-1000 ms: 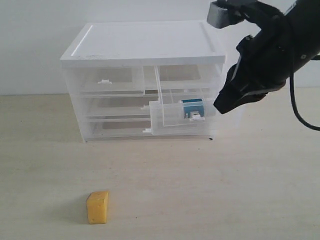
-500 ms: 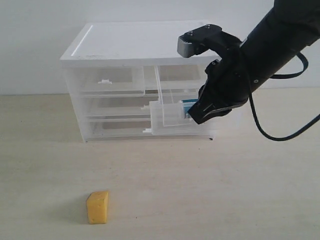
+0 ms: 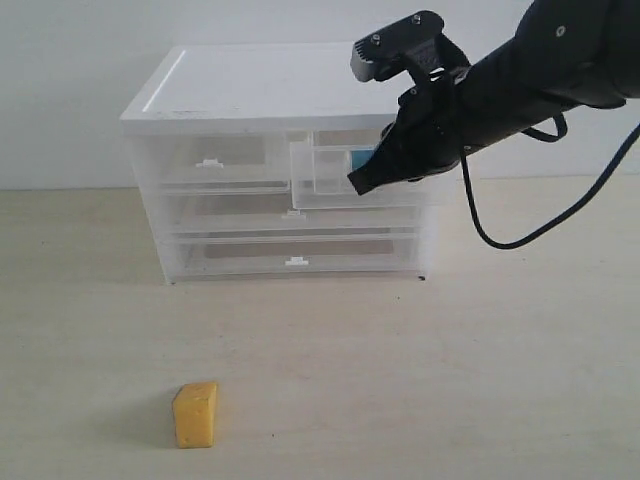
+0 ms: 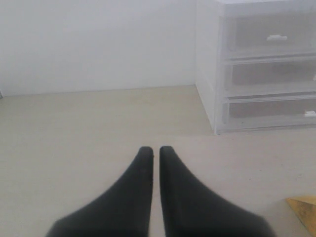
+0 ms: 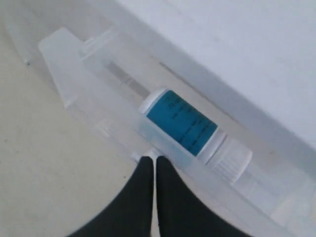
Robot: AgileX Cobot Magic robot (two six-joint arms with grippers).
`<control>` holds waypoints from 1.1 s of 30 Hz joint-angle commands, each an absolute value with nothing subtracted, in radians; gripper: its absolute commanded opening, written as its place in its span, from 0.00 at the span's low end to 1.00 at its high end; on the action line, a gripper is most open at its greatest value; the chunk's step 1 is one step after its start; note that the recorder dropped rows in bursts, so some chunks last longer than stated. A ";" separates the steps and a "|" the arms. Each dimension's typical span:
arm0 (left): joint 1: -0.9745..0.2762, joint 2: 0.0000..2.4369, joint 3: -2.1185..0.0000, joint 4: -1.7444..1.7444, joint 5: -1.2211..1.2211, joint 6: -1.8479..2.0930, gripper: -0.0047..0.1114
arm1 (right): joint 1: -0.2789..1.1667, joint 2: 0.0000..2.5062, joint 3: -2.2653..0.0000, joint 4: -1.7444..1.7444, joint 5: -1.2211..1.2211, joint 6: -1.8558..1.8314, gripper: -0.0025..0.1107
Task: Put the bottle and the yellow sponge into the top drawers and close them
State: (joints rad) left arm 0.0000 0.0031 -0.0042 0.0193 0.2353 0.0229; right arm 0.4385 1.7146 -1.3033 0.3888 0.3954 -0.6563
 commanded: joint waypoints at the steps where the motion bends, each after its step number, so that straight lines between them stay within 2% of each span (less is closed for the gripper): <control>1: 0.001 0.000 0.000 0.012 0.231 0.018 0.08 | 0.439 1.741 -1.304 0.383 0.264 -0.659 0.02; 16: 0.001 0.000 0.000 0.012 0.231 0.018 0.08 | 0.439 1.826 -1.304 0.391 0.000 -0.635 0.02; 24: 0.001 0.000 0.000 0.012 0.231 0.018 0.08 | 0.439 1.803 -1.304 0.354 0.274 -0.637 0.02; 33: 0.001 0.000 0.000 0.012 0.231 0.018 0.08 | 0.431 1.681 -1.304 0.074 0.661 -0.530 0.02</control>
State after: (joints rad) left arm 0.0000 0.0031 -0.0042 0.0193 0.2353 0.0229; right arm 0.4479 1.7350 -1.3033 0.1826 0.5568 -0.6077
